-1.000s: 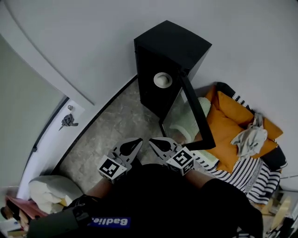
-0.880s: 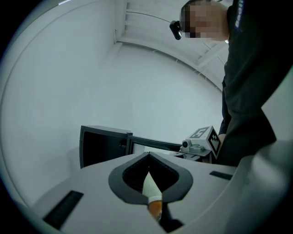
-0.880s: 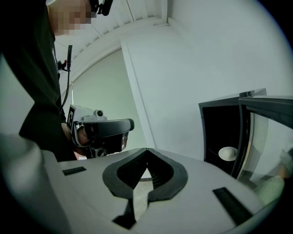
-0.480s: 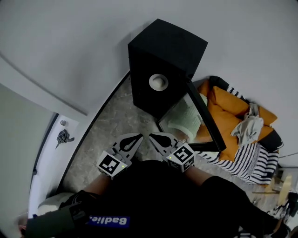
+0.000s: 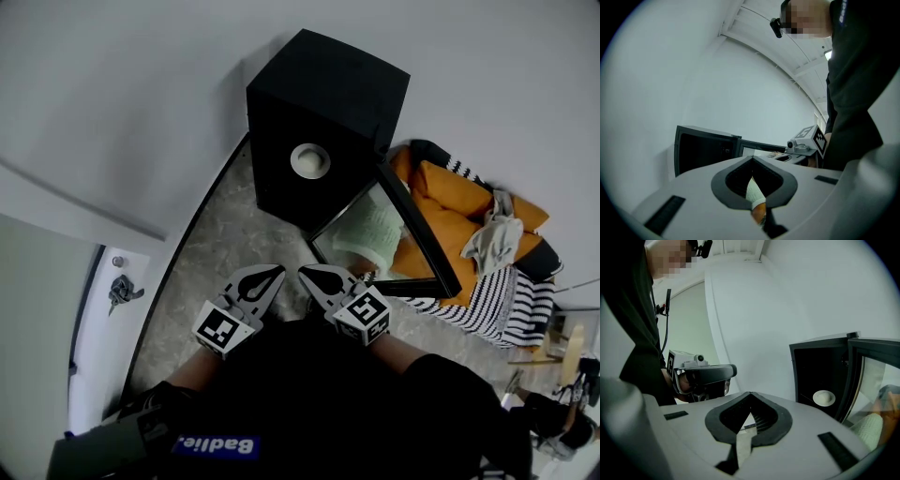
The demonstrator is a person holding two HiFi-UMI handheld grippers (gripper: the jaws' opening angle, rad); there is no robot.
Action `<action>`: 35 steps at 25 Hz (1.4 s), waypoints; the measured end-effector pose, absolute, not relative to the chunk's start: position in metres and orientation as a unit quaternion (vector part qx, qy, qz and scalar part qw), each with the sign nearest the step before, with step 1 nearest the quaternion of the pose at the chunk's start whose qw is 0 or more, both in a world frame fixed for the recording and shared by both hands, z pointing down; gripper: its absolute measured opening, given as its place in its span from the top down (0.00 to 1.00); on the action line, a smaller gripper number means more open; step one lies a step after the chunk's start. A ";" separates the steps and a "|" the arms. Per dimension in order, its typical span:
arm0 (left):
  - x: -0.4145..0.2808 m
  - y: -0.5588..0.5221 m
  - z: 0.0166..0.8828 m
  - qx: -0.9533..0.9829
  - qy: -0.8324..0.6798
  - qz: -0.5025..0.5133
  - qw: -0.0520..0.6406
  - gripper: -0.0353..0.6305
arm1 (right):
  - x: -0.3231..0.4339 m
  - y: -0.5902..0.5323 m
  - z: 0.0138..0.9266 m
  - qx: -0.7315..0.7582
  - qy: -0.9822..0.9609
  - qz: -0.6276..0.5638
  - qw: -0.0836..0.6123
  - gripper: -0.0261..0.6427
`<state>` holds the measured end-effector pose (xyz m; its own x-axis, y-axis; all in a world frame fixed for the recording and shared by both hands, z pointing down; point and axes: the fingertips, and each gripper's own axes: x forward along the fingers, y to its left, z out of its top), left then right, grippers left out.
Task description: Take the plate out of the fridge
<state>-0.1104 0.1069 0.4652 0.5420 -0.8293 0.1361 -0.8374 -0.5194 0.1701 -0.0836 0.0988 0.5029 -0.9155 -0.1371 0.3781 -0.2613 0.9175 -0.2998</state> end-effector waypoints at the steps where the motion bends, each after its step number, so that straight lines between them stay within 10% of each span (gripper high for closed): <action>1: -0.111 0.104 0.466 0.872 -0.477 0.022 0.106 0.94 | -0.083 0.096 0.503 0.105 -0.963 0.174 0.177 0.94; 16: -0.088 0.030 0.452 0.854 -0.507 0.065 0.094 0.94 | -0.065 0.029 0.498 0.073 -0.970 0.182 0.145 0.94; 35: -0.126 -0.010 0.504 0.819 -0.515 0.030 0.251 0.94 | -0.071 0.003 0.499 0.102 -0.968 0.182 0.143 0.94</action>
<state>-0.1258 -0.0096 0.5043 0.4687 -0.8281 0.3074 -0.8581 -0.3442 0.3811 -0.0709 0.0032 0.4992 -0.9384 -0.1445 0.3140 -0.2485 0.9134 -0.3225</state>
